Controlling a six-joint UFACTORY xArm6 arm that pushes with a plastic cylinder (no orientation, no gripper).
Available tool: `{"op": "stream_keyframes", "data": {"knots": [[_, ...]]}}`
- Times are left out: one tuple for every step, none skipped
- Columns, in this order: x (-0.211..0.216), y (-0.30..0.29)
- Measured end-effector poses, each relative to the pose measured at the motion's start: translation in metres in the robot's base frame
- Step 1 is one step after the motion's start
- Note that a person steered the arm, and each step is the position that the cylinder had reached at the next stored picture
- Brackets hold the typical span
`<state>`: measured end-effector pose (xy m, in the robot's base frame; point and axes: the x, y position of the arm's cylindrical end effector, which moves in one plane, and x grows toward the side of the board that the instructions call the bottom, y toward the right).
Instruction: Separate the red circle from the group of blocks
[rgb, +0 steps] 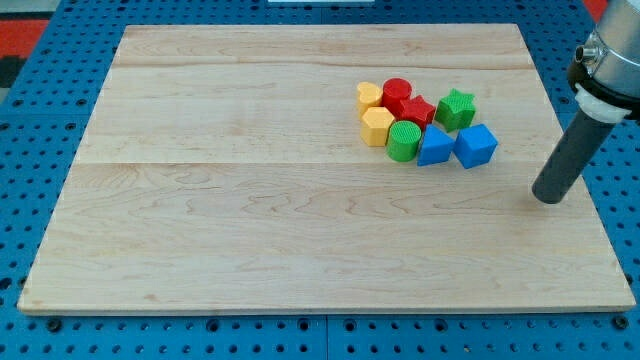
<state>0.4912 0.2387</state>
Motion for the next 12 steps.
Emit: {"op": "stream_keyframes", "data": {"knots": [[-0.001, -0.002], [-0.001, -0.002], [-0.001, -0.002], [-0.001, -0.024], [-0.001, -0.035], [-0.001, -0.038], [0.0, -0.038], [0.0, -0.038], [0.005, -0.038], [0.005, -0.038], [0.005, -0.038], [0.022, -0.046]]}}
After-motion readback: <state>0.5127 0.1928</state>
